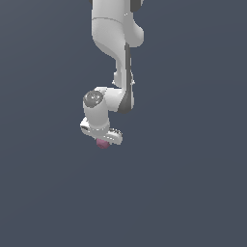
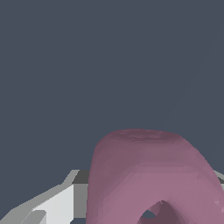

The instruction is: Pick up the object and move it to a goal position.

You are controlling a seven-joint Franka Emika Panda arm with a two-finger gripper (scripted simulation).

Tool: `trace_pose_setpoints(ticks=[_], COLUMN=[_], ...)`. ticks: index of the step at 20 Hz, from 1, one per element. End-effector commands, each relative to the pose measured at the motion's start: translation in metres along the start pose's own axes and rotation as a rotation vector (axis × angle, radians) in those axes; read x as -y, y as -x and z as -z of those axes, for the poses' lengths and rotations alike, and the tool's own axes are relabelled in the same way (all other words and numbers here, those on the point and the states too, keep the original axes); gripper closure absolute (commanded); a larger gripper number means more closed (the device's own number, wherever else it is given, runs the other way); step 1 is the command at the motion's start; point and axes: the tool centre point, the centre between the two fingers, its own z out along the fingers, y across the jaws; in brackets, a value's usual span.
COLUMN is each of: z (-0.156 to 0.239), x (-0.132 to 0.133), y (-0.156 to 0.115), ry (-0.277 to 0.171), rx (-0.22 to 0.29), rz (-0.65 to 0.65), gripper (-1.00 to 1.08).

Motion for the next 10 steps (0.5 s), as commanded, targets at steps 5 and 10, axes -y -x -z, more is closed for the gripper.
trace_pose_setpoints(ticks=[5,10], z=[0.0,0.01], x=[0.0,0.001], y=[0.0,0.001], ry=[0.0,0.0], rx=[0.001,0.001], rz=[0.0,0.0], gripper=[1.08,1.08])
